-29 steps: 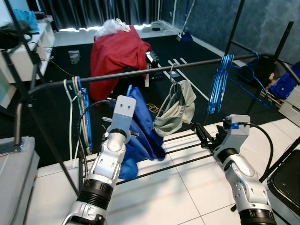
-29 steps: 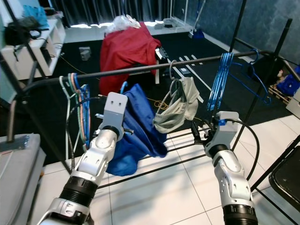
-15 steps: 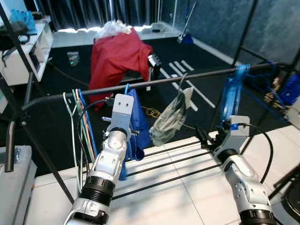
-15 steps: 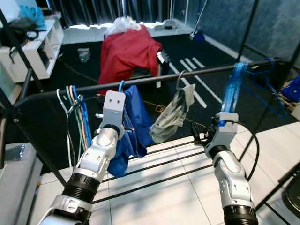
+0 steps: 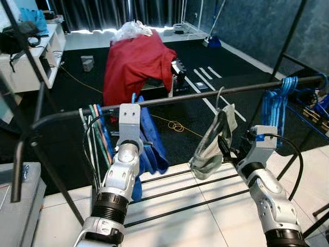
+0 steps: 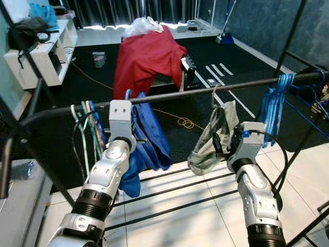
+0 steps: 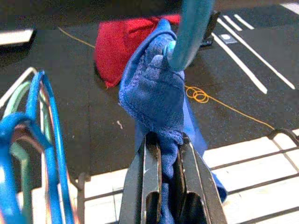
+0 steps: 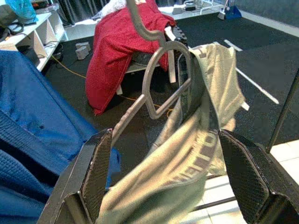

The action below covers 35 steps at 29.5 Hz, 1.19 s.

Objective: Hang hanger

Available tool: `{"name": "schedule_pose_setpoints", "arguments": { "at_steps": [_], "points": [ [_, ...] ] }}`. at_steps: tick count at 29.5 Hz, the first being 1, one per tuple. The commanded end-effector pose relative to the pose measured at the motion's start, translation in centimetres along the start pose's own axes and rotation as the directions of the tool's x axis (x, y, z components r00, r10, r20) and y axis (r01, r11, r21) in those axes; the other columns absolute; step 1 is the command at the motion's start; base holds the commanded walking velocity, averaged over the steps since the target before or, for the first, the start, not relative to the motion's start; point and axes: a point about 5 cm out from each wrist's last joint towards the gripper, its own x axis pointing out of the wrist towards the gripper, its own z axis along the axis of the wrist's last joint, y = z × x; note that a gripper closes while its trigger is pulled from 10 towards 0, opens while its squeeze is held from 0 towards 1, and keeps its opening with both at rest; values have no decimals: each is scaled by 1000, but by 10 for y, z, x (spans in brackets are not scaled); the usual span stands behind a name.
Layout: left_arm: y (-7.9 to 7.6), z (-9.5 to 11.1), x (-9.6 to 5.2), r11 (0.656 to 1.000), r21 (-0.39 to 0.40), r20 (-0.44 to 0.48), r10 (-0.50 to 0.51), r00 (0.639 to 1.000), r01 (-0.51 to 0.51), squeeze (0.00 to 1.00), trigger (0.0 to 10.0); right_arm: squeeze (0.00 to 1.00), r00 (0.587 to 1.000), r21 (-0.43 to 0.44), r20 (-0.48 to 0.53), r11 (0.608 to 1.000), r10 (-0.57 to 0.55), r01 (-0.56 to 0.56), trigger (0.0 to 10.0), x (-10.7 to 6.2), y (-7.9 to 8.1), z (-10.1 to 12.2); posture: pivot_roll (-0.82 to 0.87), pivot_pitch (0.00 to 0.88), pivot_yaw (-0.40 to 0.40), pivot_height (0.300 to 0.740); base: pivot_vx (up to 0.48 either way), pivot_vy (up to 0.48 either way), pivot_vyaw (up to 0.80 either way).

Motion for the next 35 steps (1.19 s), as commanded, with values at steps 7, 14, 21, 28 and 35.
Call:
{"name": "schedule_pose_setpoints", "arguments": {
  "at_steps": [7,14,21,28,35],
  "points": [
    [-6,-31,-4,998,30,-167,-46,985,51,0,10000,0,1000,-6,-21,1000,-16,16,10000,-1,-2,-4,-108,64,2,740,0,0,0],
    [-19,-42,-12,981,45,-204,-174,963,187,1000,10000,0,1000,-9,-25,1000,-16,15,10000,-1,-1,-4,-105,65,0,740,0,0,0],
    [-25,-35,-28,905,140,-88,-393,916,402,1000,10000,0,999,-9,-29,1000,-12,12,10000,-2,-1,-5,-100,60,0,740,0,0,0],
    [-6,-30,-34,891,186,-43,-414,909,415,1000,10000,0,999,-8,-31,1000,-10,10,10000,-2,-1,-5,-95,64,1,740,0,0,0],
    [41,-16,-55,913,-21,82,-405,911,408,0,10000,0,999,-11,-35,1000,-3,3,10000,-3,-2,-5,-94,64,-7,740,0,0,0]
  ]
}}
